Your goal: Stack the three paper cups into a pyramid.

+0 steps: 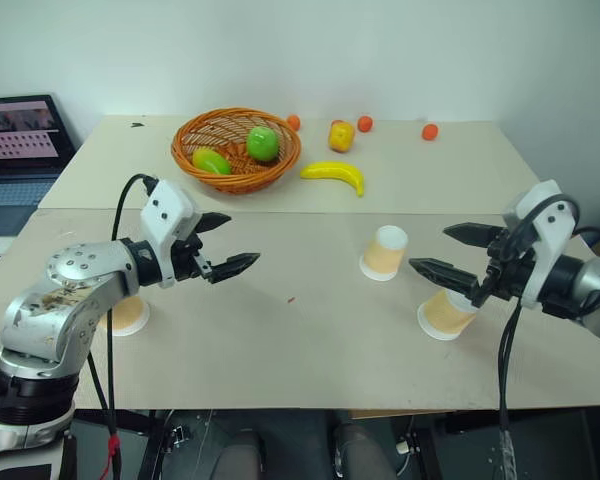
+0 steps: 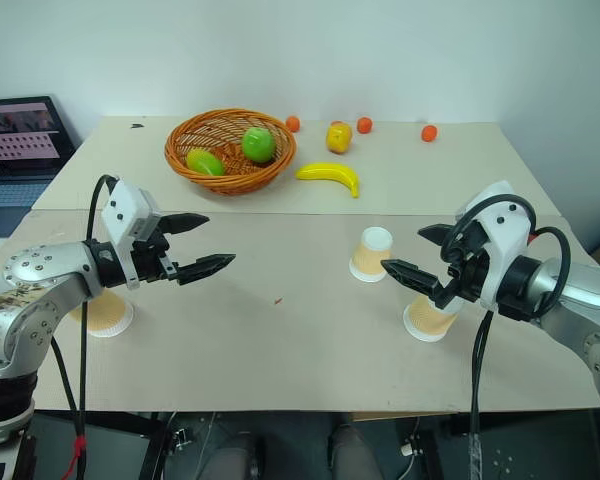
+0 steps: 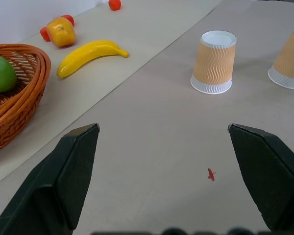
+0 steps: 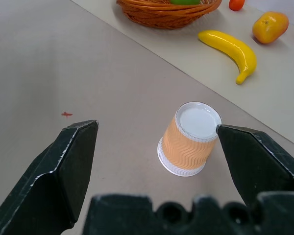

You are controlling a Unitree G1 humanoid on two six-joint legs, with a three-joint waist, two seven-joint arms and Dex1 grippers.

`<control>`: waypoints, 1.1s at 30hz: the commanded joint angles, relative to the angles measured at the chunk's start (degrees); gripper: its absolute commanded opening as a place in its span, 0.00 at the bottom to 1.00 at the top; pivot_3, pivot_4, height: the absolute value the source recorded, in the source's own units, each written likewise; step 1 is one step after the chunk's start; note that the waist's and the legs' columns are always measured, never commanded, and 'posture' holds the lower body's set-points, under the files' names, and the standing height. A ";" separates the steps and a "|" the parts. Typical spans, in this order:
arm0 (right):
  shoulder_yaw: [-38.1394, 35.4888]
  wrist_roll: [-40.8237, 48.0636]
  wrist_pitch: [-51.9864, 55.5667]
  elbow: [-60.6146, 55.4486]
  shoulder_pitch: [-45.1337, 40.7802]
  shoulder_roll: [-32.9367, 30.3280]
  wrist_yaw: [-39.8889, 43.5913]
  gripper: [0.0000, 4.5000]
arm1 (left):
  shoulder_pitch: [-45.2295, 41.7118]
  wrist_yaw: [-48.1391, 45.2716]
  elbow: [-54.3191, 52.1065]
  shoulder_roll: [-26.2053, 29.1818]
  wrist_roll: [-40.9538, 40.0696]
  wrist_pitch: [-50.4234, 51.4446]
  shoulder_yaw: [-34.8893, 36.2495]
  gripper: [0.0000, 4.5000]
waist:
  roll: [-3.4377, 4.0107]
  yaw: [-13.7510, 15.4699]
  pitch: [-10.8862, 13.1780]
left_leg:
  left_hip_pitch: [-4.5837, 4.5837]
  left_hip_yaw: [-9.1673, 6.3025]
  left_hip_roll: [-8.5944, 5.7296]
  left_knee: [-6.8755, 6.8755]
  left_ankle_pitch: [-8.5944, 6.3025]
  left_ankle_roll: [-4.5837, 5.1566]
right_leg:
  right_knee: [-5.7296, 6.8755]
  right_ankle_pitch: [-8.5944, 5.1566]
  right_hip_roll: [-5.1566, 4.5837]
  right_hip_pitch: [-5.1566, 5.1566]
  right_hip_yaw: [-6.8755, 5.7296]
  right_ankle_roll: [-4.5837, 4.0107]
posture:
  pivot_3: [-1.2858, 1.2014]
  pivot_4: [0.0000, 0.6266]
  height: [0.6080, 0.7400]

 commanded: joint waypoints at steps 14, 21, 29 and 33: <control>-22.28 1.09 1.31 -6.82 18.52 3.64 -1.88 1.00 | -9.33 -4.08 5.40 -6.19 -5.53 2.35 -3.97 1.00 | -0.01 0.27 0.00 | -0.05 -0.03 -0.04 0.03 0.00 0.00 | 0.01 0.05 -0.02 0.03 -0.01 -0.05 | 0.52 0.24 0.98; -27.95 -2.87 -5.79 -7.36 29.64 12.13 0.72 1.00 | -11.41 -7.16 6.78 -6.31 -8.31 3.66 -4.45 1.00 | -0.01 -0.05 0.00 | 0.63 -0.01 0.02 0.00 0.00 0.00 | -0.01 -0.23 0.06 0.70 0.02 0.34 | 0.52 0.24 0.98; -16.27 -11.00 -15.28 -5.45 35.70 22.93 0.42 1.00 | -15.01 -7.64 8.84 -6.58 -7.51 3.71 -5.52 1.00 | 0.03 -0.68 -0.02 | 0.78 0.02 0.04 0.02 0.01 -0.02 | 0.09 -0.20 0.09 0.76 0.08 0.32 | 0.52 0.24 0.98; -12.75 -13.80 -18.23 -3.41 35.22 23.80 0.73 1.00 | -15.30 -7.59 8.72 -6.28 -7.53 3.86 -5.41 1.00 | 0.03 -0.83 -0.02 | 0.76 0.02 0.03 0.02 0.01 -0.02 | 0.09 -0.20 0.09 0.73 0.09 0.32 | 0.52 0.24 0.98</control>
